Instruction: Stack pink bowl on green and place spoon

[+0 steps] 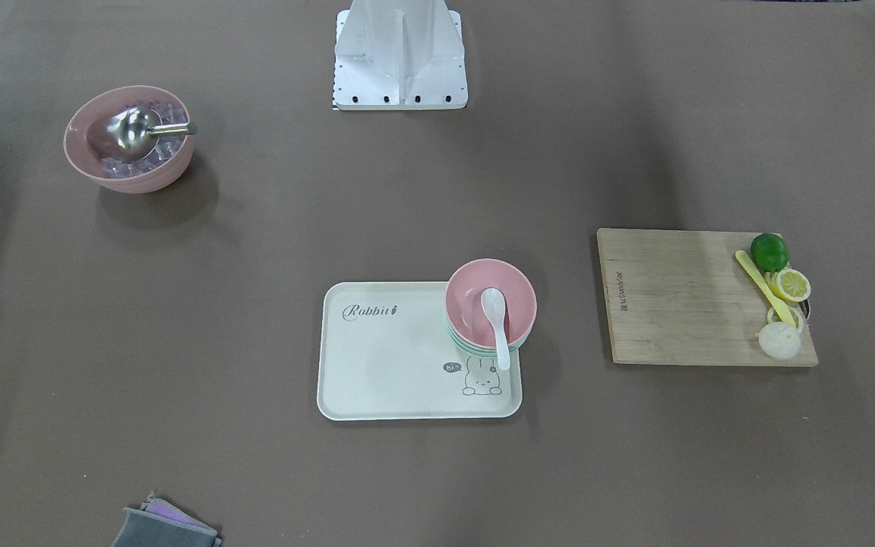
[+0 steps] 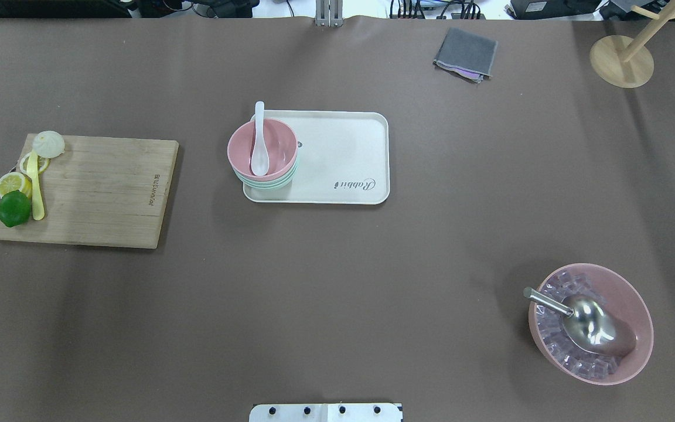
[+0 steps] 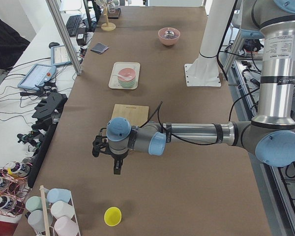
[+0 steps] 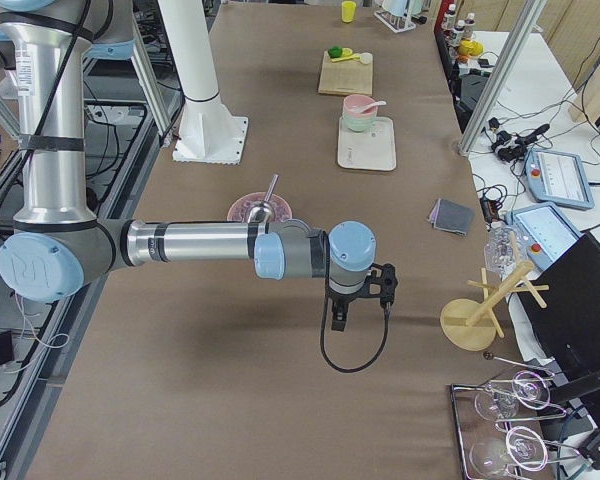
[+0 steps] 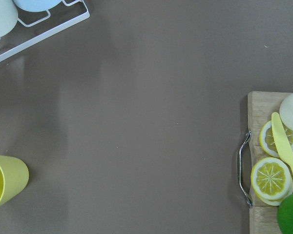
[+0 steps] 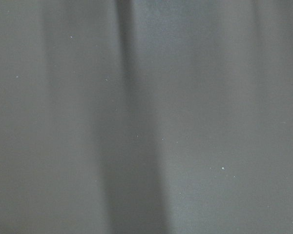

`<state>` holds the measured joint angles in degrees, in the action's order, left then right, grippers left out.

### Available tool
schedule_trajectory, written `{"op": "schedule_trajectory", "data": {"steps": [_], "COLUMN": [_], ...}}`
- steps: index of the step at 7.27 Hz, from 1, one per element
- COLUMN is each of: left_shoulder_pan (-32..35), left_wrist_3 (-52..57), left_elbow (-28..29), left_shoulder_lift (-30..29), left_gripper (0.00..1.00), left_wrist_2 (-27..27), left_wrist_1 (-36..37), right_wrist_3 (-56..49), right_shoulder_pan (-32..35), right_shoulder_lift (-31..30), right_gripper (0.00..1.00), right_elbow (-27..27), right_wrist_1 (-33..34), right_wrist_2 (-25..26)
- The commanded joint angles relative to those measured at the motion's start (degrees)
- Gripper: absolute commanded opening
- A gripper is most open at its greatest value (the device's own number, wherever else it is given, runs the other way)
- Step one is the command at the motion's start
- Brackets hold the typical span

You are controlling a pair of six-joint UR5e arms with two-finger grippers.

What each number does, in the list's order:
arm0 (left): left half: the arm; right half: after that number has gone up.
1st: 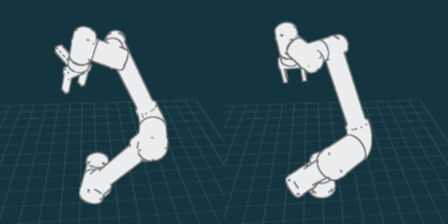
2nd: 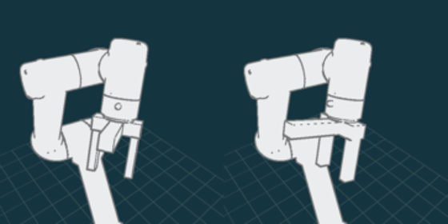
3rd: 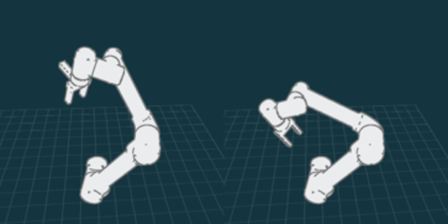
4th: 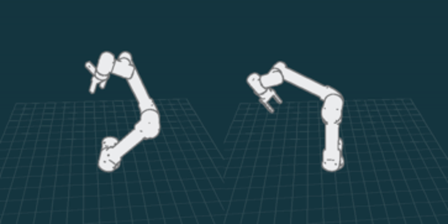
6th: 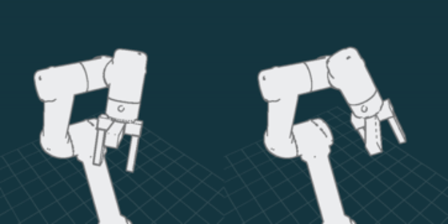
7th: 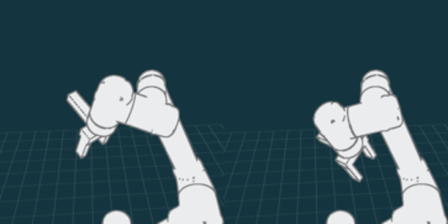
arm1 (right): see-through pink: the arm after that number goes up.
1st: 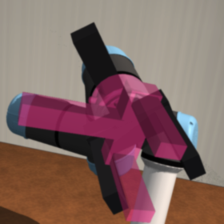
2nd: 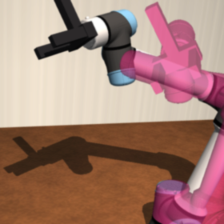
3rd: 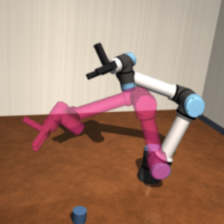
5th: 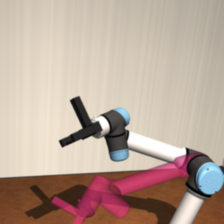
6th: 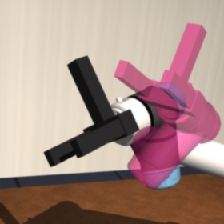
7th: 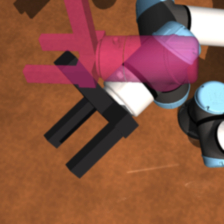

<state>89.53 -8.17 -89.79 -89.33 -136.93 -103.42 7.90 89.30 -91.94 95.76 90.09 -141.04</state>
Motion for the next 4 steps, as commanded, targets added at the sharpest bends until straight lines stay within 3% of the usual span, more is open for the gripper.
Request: {"op": "schedule_trajectory", "data": {"steps": [1,4], "left_shoulder_pan": [0.03,-0.06], "left_wrist_3": [0.0,0.0], "left_elbow": [-0.04,0.05], "left_shoulder_lift": [-0.14,-0.06], "left_gripper": [0.99,0.99], "left_wrist_2": [0.0,0.0], "left_wrist_1": [0.06,0.06], "right_wrist_3": [0.01,-0.08], "right_shoulder_pan": [0.0,0.0], "right_shoulder_lift": [0.09,0.0], "right_gripper": [1.0,1.0], "right_elbow": [0.04,-0.22], "right_wrist_1": [0.0,-0.17], "right_wrist_2": [-0.03,0.06]}}
